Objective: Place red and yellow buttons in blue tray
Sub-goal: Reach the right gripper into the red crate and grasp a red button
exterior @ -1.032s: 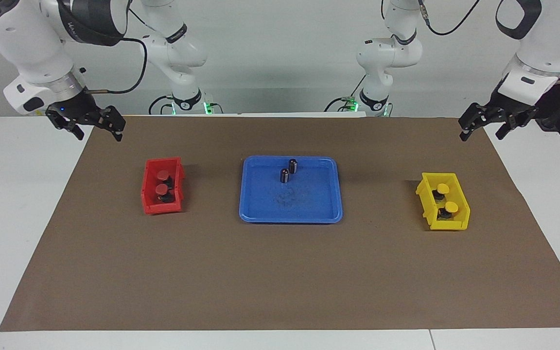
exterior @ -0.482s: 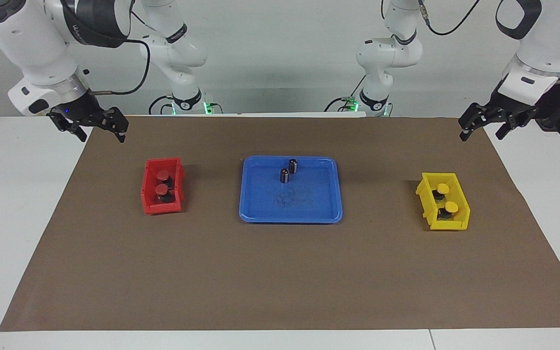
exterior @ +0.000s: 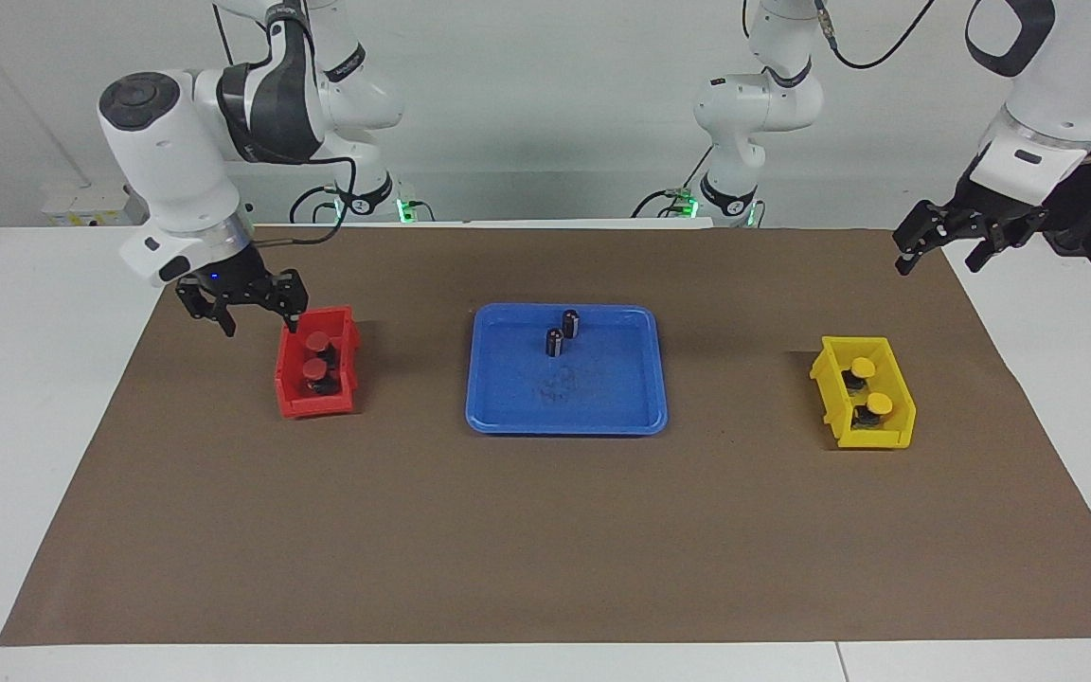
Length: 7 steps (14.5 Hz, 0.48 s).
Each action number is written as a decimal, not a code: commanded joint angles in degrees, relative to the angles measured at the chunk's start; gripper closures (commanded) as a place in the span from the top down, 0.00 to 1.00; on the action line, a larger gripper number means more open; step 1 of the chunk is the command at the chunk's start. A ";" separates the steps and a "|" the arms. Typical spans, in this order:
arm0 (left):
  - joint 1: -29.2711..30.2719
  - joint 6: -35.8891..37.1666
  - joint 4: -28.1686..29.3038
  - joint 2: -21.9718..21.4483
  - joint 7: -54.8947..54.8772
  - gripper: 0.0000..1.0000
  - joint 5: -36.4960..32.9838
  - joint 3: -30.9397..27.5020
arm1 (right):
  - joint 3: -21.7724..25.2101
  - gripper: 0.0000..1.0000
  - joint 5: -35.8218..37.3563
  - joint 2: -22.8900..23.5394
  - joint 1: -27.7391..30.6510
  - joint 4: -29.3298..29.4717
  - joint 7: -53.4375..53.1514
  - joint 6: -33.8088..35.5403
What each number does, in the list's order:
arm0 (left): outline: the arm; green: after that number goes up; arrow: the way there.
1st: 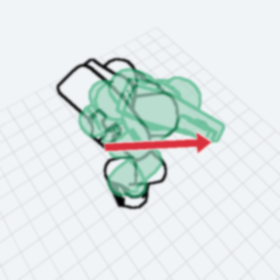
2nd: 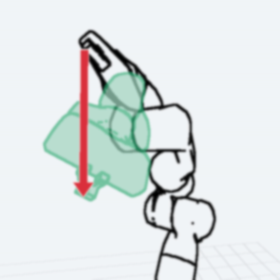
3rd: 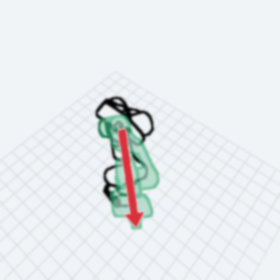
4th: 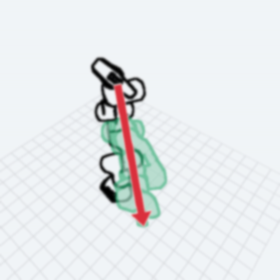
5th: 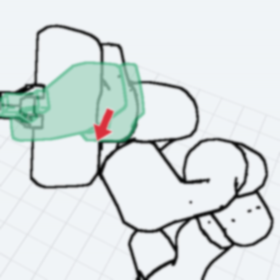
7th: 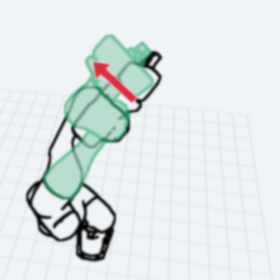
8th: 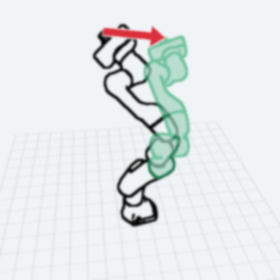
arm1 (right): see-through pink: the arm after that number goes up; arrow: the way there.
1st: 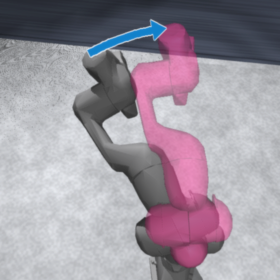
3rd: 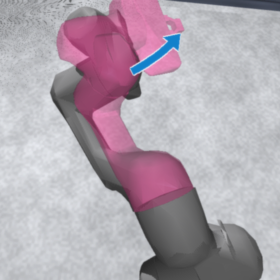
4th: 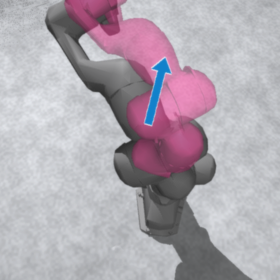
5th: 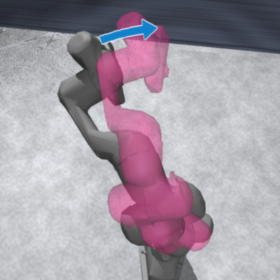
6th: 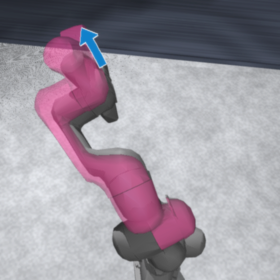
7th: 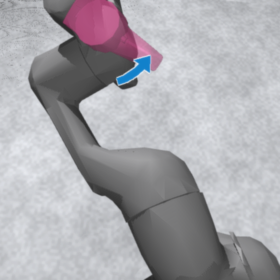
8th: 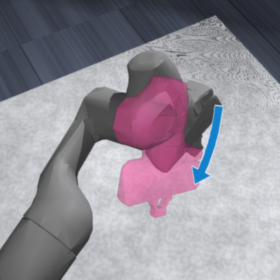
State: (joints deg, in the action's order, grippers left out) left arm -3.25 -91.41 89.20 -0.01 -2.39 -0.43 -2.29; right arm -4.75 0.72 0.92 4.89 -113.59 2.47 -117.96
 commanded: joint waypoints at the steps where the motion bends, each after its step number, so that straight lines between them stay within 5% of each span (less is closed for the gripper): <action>1: 0.34 -1.40 2.30 -1.84 -0.60 1.00 0.78 -0.08 | -0.17 0.77 -2.48 0.31 0.48 -6.36 0.08 -8.14; 7: 0.34 -1.40 2.30 -1.84 -0.60 1.00 0.78 -0.08 | -0.08 0.77 -4.50 -0.03 0.30 -11.64 1.39 -11.84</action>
State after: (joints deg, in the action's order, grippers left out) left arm -3.25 -91.41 89.20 -0.01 -2.39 -0.43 -2.29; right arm -4.74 -2.22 3.29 4.86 -121.10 2.49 -127.26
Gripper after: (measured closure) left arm 0.000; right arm 0.233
